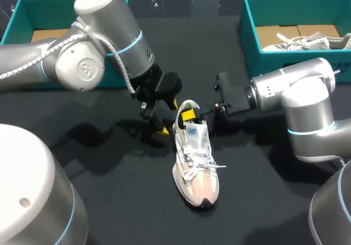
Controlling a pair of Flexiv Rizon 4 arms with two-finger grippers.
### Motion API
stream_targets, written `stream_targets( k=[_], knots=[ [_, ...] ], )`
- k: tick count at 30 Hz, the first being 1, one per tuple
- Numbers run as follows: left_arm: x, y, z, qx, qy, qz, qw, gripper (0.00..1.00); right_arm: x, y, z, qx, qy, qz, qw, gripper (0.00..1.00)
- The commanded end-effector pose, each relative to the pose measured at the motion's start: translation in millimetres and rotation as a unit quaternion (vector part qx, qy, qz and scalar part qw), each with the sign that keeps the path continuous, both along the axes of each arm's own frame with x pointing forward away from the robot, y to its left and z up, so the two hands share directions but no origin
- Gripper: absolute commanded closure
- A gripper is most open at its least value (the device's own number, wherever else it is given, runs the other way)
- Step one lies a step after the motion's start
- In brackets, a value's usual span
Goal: Take the shoe out of the shoebox, open the shoe tongue, remove and reinsert the insole, then place the shoe into the shoebox
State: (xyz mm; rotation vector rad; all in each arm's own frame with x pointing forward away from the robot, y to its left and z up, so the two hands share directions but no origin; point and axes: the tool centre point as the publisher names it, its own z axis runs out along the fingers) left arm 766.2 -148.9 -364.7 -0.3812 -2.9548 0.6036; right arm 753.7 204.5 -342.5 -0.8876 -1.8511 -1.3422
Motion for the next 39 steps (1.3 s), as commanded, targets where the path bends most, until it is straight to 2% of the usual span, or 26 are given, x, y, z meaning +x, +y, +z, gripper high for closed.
stream_targets(
  k=[1,5,10,11,12,13,15,23,27,30,31,32,35,39],
  knots=[
    [-0.9,1,1,0.001,-0.001,0.000,1.000,0.00,-13.9,1,-18,0.003,0.013,-0.009,1.000,1.00],
    [-0.9,1,1,0.001,-0.001,0.000,1.000,0.00,-27.2,2,-20,0.000,0.025,-0.015,1.000,1.00],
    [-0.9,1,1,0.001,-0.001,0.000,1.000,0.00,-28.0,3,-9,-0.011,0.010,-0.023,1.000,1.00],
    [-0.9,1,1,0.001,-0.001,0.000,1.000,0.00,-27.1,3,-5,-0.015,0.004,-0.024,1.000,0.97],
    [-0.9,1,1,0.001,-0.001,0.000,1.000,0.00,-26.1,3,-2,-0.017,-0.003,-0.023,1.000,0.76],
    [-0.9,1,1,0.001,-0.001,0.000,1.000,0.00,-25.3,3,2,-0.019,-0.009,-0.023,1.000,0.65],
    [-0.9,1,1,0.001,-0.001,0.000,1.000,0.00,-22.7,2,8,-0.025,-0.020,-0.023,0.999,0.60],
    [-0.9,1,1,0.001,-0.001,0.000,1.000,0.00,-11.0,0,23,-0.039,-0.050,-0.012,0.998,0.64],
    [-0.9,1,1,0.001,-0.001,0.000,1.000,0.00,-4.7,-1,23,-0.039,-0.053,-0.009,0.998,0.66],
    [-0.9,1,1,0.001,-0.001,0.000,1.000,0.00,2.1,-3,18,-0.034,-0.052,-0.009,0.998,0.78],
    [-0.9,1,1,0.001,-0.001,0.000,1.000,0.00,4.0,-3,16,-0.032,-0.050,-0.010,0.998,0.92],
    [-0.9,1,1,0.001,-0.001,0.000,1.000,0.00,5.6,-3,13,-0.031,-0.046,-0.010,0.998,1.00],
    [-0.9,1,1,0.001,-0.001,0.000,1.000,0.00,6.1,-2,2,-0.031,-0.029,-0.012,0.999,1.00],
    [-0.9,1,1,0.001,-0.001,0.000,1.000,0.00,-4.0,1,-11,-0.025,-0.006,-0.013,1.000,1.00]
  ],
)
